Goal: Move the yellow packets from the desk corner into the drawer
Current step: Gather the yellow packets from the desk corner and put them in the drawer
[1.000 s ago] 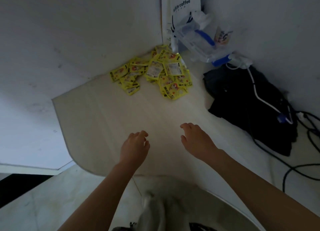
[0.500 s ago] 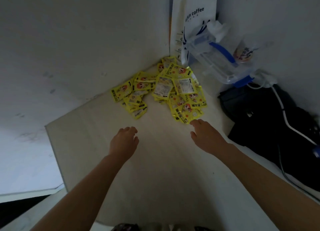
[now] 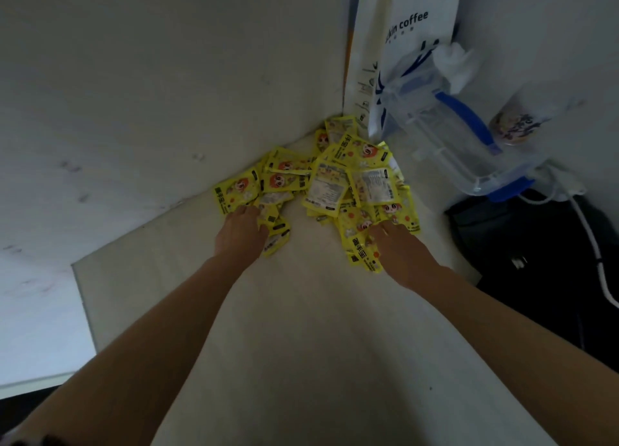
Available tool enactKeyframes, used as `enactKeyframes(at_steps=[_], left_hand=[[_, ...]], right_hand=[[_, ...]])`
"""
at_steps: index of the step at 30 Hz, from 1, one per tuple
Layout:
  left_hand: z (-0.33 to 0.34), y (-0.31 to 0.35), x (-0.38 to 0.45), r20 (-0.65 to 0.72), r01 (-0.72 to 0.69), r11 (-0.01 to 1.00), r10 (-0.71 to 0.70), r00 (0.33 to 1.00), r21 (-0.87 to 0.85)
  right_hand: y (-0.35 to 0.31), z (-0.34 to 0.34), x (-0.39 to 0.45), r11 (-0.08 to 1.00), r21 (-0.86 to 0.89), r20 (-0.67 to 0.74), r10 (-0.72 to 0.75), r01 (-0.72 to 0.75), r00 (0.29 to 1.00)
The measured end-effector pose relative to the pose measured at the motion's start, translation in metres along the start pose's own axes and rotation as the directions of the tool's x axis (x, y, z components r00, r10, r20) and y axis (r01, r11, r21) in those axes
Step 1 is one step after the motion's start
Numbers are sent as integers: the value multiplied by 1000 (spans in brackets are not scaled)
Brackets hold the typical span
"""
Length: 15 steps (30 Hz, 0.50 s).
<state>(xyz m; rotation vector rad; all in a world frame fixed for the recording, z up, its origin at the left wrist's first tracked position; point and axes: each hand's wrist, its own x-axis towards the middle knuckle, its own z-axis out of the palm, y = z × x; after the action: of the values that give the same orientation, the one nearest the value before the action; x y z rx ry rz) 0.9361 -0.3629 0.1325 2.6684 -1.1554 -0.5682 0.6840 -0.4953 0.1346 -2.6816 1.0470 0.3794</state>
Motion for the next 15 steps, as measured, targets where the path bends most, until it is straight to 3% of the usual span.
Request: enactKeyframes(at_steps=[5,15], left_hand=[[9,23,26,6,11,999,-11,1000,33],[35,39,57,1,25,977,-25,1000,210]], right_hand=[[15,9,21,991,-3,148,-129,131,981],[27,13,33,976,-14,143,-215,219,966]])
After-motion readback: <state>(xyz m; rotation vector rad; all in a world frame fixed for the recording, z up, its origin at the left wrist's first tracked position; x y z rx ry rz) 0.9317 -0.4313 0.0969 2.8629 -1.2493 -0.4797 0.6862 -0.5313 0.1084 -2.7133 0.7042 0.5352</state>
